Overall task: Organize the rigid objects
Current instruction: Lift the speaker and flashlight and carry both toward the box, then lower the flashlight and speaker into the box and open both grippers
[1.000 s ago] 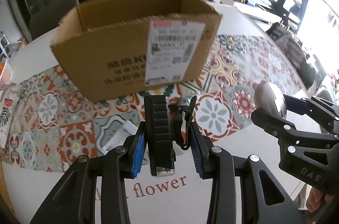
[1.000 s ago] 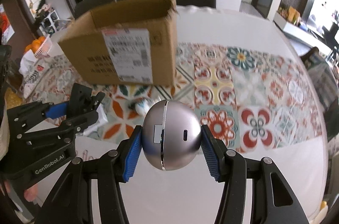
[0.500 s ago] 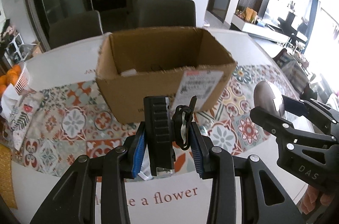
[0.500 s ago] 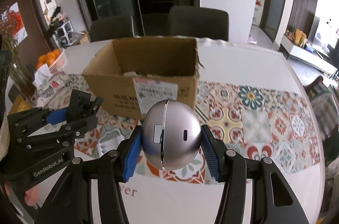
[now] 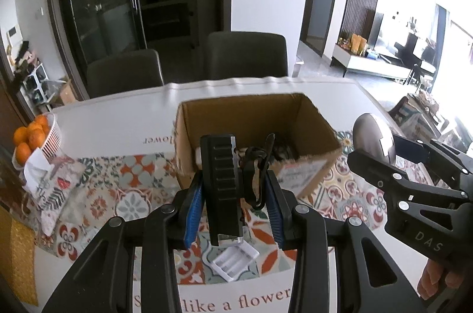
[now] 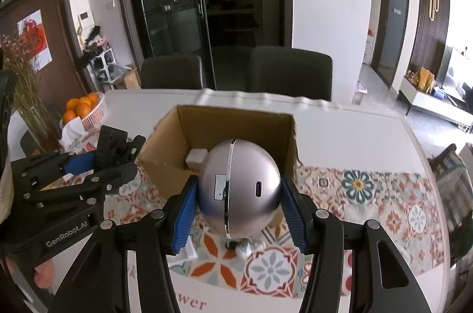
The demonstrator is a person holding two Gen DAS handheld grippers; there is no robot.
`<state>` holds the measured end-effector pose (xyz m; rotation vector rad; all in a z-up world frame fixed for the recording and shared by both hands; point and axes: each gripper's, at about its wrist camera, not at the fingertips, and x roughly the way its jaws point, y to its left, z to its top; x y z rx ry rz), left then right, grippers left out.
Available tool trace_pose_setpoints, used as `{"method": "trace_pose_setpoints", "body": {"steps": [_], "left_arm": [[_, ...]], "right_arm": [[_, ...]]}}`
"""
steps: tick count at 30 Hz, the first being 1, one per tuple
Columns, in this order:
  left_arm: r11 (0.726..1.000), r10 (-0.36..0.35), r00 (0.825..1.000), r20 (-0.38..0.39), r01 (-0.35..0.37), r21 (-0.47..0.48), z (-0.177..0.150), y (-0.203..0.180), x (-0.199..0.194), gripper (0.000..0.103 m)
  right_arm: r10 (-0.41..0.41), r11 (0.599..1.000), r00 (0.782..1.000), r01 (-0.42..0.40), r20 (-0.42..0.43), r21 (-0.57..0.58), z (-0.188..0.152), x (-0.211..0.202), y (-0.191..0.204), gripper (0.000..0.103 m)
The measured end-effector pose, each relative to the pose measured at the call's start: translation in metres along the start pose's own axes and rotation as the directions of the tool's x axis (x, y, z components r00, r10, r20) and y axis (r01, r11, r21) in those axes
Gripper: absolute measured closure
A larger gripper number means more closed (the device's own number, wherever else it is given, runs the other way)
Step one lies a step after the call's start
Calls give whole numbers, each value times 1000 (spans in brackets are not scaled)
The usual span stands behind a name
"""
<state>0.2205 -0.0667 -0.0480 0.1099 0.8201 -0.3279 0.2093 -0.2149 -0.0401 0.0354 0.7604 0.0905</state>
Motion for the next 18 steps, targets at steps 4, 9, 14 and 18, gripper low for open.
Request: {"method": "trace_pose_setpoints", "body": {"steps": [4, 9, 14, 18], "left_arm": [[1000, 10, 1000, 3, -10, 7, 15, 3, 4, 64], [1000, 17, 1000, -2, -17, -6, 33, 10, 15, 64], [999, 37, 999, -11, -37, -6, 48, 16, 27, 64], [998, 58, 998, -20, -58, 1, 55, 20, 37, 65]], "right_arm": [[3, 1000, 1000, -3, 8, -2, 14, 6, -1, 49], [11, 1000, 1000, -10, -15, 10, 32, 22, -6, 49], [22, 999, 999, -21, -48, 28, 44, 39, -10, 49], [23, 999, 996, -21, -82, 24, 50, 53, -12, 49]]}}
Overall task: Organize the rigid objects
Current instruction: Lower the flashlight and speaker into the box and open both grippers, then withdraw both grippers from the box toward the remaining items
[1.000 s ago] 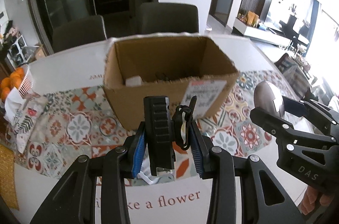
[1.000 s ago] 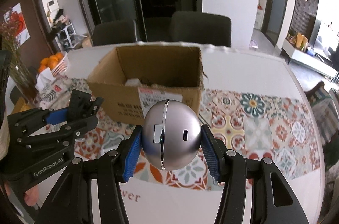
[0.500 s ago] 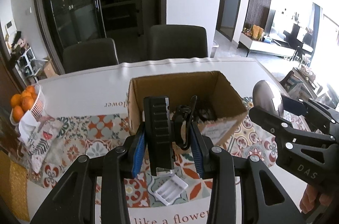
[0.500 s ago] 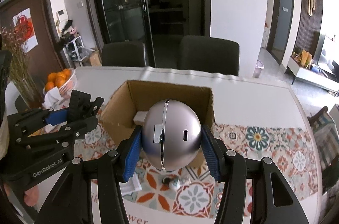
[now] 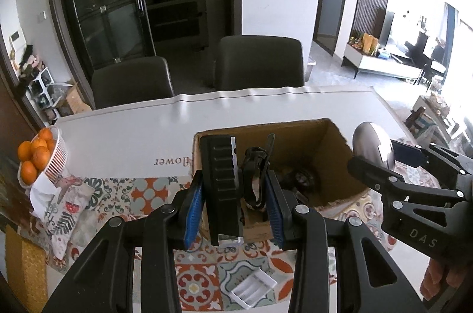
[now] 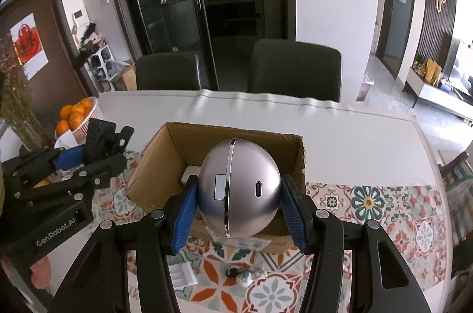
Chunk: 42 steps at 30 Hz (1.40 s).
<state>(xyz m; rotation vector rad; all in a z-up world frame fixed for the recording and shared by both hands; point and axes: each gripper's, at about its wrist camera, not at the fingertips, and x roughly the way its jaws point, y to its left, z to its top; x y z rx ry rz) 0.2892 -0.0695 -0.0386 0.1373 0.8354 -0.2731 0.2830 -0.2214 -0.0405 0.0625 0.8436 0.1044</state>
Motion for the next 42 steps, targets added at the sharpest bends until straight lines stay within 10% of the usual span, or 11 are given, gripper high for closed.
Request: {"method": "trace_pose_setpoints", "body": {"steps": [19, 42], "left_arm": [[999, -8, 974, -228, 17, 38, 11, 4, 85, 63], [990, 132, 976, -175, -140, -32, -6, 31, 47, 20]], "right_arm": [[-5, 1000, 977, 4, -212, -5, 5, 78, -12, 49], [-55, 998, 985, 52, -166, -24, 6, 63, 4, 37]]}}
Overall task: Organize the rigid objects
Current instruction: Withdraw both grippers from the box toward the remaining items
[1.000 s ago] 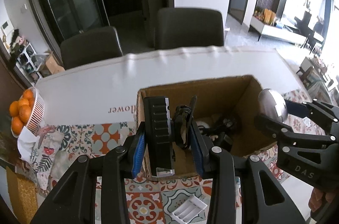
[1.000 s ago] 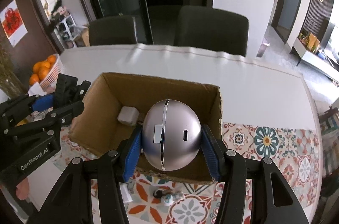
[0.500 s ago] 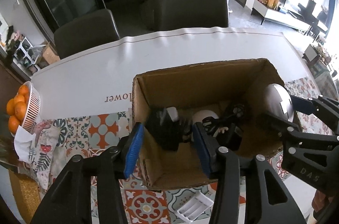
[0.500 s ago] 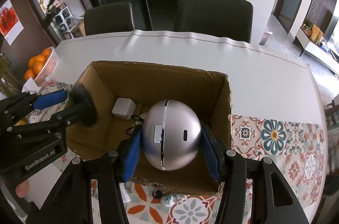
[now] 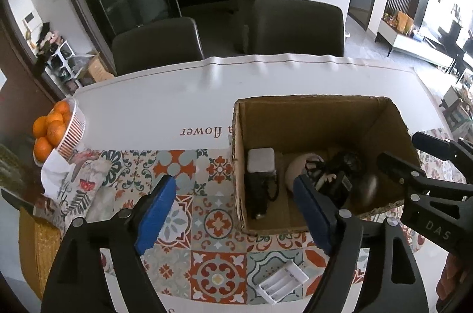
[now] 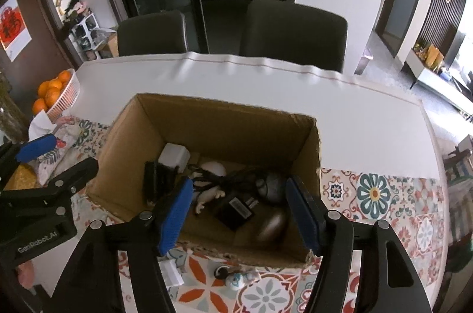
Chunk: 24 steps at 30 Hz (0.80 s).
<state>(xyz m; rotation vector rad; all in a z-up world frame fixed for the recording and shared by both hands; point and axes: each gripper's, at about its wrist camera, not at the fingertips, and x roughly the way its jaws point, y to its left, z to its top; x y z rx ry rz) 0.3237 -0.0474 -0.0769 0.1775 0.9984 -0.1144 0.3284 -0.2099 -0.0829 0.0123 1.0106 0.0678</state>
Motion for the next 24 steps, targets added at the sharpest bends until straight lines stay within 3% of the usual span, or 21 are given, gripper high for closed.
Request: {"method": "trace_pose_setpoints", "body": {"steps": [13, 24], "left_arm": [[999, 42, 995, 91, -39, -36, -34, 0, -45, 9], [998, 36, 994, 98, -31, -58, -74, -10, -57, 7]], "right_arm": [[-29, 1000, 994, 29, 109, 2, -30, -51, 6, 31], [-47, 999, 987, 43, 154, 28, -70, -69, 2, 26]]}}
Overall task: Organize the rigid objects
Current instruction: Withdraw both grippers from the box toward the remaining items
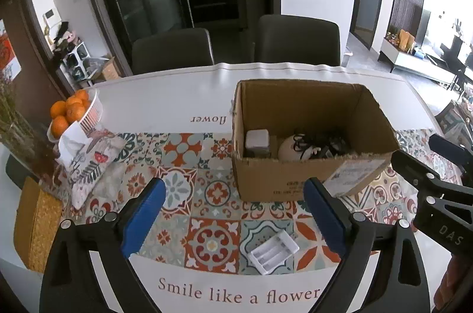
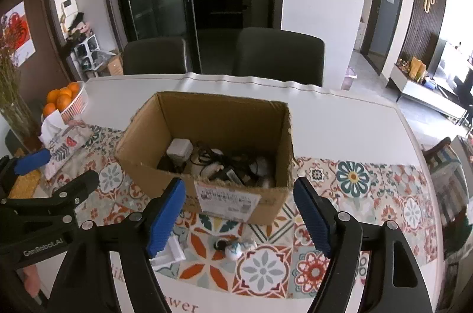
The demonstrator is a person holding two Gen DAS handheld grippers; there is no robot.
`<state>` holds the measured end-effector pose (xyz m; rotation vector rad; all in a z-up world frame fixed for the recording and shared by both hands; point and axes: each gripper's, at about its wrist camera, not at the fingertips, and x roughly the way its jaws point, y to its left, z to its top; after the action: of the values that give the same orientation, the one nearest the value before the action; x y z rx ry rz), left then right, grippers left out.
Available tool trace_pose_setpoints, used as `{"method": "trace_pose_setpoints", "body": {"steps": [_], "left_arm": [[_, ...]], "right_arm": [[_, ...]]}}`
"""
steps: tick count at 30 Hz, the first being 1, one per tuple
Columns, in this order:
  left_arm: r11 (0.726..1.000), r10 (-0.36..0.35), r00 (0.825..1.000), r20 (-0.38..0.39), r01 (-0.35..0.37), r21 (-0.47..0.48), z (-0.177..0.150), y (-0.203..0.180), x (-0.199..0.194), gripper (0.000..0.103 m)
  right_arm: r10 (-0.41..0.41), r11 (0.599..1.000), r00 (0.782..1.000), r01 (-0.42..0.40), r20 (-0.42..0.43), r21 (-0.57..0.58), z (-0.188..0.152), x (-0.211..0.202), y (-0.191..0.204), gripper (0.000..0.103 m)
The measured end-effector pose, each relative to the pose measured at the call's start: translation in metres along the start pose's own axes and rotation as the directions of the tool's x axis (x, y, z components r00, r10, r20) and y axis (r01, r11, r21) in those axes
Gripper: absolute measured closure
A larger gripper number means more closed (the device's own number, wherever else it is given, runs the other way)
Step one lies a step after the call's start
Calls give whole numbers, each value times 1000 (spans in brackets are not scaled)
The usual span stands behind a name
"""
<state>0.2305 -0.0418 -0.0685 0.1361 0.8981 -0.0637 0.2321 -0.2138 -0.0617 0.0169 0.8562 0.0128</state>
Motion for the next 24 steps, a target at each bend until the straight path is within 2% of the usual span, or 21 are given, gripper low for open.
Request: {"method": "trace_pose_setpoints", "body": {"steps": [10, 16, 24], "left_arm": [[999, -39, 999, -21, 39, -17, -37, -9, 3, 6], [999, -51, 998, -47, 51, -21, -54, -12, 12, 6], [997, -77, 990, -120, 73, -36, -83, -19, 38, 6]], "right_arm": [[9, 1000, 1000, -9, 0, 8, -35, -3, -4, 25], [13, 1000, 1000, -13, -27, -2, -49, 3, -4, 25], [9, 1000, 995, -10, -99, -11, -76, 21, -3, 25]]}}
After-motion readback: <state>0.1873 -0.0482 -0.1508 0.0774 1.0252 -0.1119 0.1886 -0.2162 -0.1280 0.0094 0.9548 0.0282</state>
